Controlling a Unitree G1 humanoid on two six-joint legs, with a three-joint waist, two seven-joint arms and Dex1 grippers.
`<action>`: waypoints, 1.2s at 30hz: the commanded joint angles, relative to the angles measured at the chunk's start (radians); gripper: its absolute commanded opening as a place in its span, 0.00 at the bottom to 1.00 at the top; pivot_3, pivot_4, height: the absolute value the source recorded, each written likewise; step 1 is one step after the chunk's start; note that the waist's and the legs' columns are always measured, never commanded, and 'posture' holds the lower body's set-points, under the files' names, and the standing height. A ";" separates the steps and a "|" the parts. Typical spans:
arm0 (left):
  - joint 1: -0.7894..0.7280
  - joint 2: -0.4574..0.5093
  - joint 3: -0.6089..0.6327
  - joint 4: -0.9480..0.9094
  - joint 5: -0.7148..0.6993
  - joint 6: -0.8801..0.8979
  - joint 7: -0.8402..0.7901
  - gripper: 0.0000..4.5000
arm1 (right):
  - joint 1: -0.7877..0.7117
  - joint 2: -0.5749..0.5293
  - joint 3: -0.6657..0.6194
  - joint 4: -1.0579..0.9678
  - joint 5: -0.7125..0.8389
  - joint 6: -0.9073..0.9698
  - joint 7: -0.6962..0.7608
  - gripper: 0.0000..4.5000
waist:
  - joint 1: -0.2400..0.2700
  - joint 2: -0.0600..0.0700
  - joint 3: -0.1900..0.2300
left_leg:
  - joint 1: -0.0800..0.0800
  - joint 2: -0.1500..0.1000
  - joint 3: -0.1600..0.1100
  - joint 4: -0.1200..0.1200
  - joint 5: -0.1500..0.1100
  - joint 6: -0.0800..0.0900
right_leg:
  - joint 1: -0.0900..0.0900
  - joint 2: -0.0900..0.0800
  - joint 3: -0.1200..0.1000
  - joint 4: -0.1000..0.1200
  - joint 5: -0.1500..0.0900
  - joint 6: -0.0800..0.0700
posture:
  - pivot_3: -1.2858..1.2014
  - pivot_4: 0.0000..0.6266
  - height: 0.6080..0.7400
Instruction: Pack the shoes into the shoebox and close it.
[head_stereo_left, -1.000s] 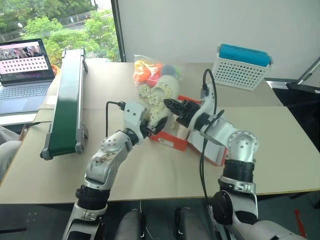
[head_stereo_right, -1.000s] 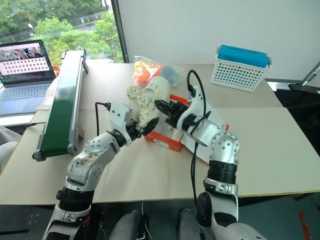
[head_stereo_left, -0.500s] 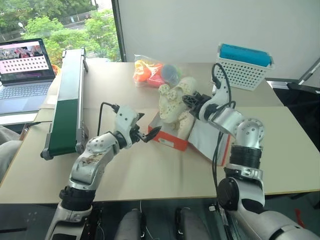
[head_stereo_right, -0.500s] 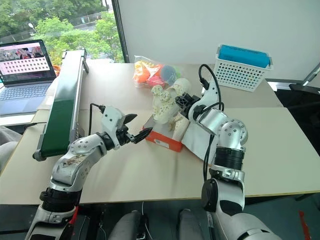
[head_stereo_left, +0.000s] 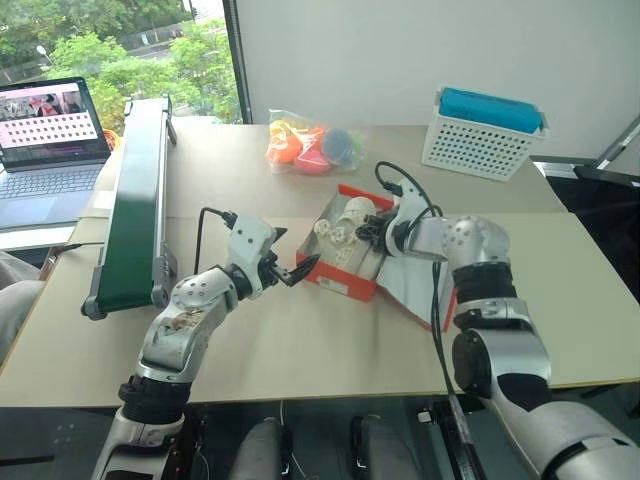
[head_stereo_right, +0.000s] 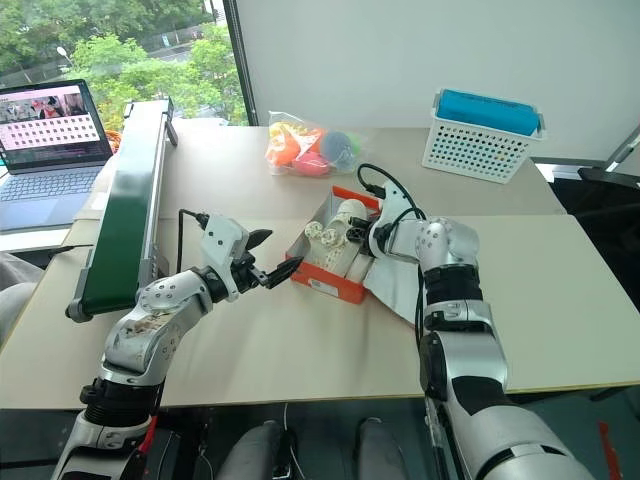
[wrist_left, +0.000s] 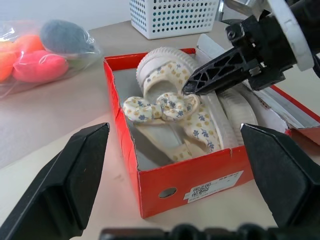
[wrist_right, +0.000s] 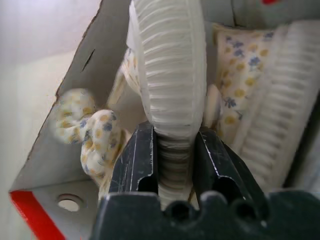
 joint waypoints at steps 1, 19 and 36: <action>-0.002 0.002 0.017 -0.029 0.005 -0.015 0.008 1.00 | -0.027 -0.073 0.153 0.024 -0.155 -0.040 0.133 0.19 | 0.003 0.000 0.000 | 0.000 0.000 0.000 0.000 0.000 0.000 | 0.000 0.000 0.000 0.000 0.000 0.000 | 0.52 0.24 0.69; 0.005 0.023 -0.029 -0.043 0.012 -0.031 -0.050 1.00 | -0.043 0.122 -0.047 0.175 -0.219 -0.097 0.111 0.35 | -0.014 0.000 -0.001 | 0.003 0.001 0.001 -0.001 0.000 0.000 | 0.001 0.000 0.001 0.001 0.000 0.000 | 0.52 0.24 0.69; 0.016 0.034 -0.030 -0.040 0.013 -0.047 -0.087 1.00 | 0.129 -0.022 -0.143 -0.774 0.014 0.155 0.242 0.92 | 0.001 0.002 0.001 | -0.001 0.001 0.000 -0.001 0.000 0.000 | -0.002 0.000 0.000 0.000 0.000 0.000 | 0.52 0.24 0.69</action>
